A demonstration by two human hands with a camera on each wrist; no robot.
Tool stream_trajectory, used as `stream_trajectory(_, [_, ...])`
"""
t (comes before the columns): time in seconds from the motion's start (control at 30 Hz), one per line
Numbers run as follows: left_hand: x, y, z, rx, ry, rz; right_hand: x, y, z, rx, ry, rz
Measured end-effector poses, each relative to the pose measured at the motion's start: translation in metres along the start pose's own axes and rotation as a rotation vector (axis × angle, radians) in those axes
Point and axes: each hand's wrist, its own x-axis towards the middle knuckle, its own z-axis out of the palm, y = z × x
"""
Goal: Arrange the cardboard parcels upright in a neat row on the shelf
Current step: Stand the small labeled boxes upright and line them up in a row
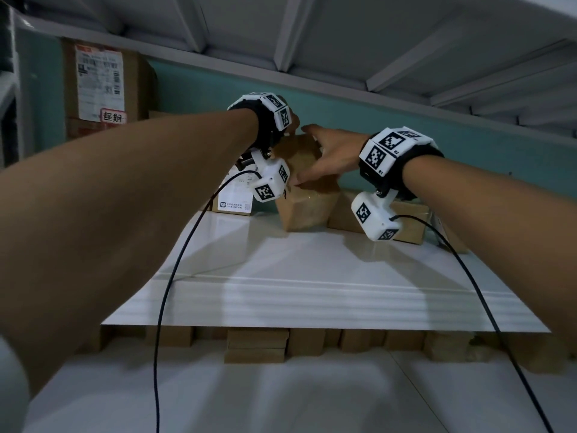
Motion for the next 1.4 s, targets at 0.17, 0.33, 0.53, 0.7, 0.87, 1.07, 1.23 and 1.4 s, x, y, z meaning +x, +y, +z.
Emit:
stream_trajectory(0.17, [0.007, -0.003, 0.01, -0.445, 0.082, -0.03, 0.007, -0.001, 0.01, -0.095, -0.003, 0.072])
stream_trajectory(0.33, [0.006, -0.003, 0.011, -0.632, 0.035, -0.011, 0.015, 0.001, 0.012, -0.029, 0.002, 0.177])
stream_trajectory(0.53, [0.003, -0.037, 0.011, -0.603, -0.072, 0.026, 0.017, 0.016, -0.005, 0.453, 0.072, 0.368])
stream_trajectory(0.7, [-0.008, -0.04, 0.026, -0.249, -0.121, 0.095, 0.02, 0.029, -0.01, 0.62, 0.111, 0.407])
stream_trajectory(0.87, [-0.014, -0.028, 0.033, -0.127, -0.131, 0.178, 0.023, 0.027, -0.008, 0.721, 0.143, 0.504])
stream_trajectory(1.07, [-0.016, -0.024, 0.032, -0.096, -0.042, 0.249, 0.026, 0.03, -0.009, 0.846, 0.213, 0.55])
stream_trajectory(1.23, [-0.021, -0.018, 0.036, -0.128, 0.07, 0.281, 0.028, 0.036, -0.011, 0.904, 0.232, 0.535])
stream_trajectory(1.4, [-0.025, -0.022, 0.024, -0.276, 0.134, 0.293, 0.025, 0.038, -0.012, 1.025, 0.16, 0.5])
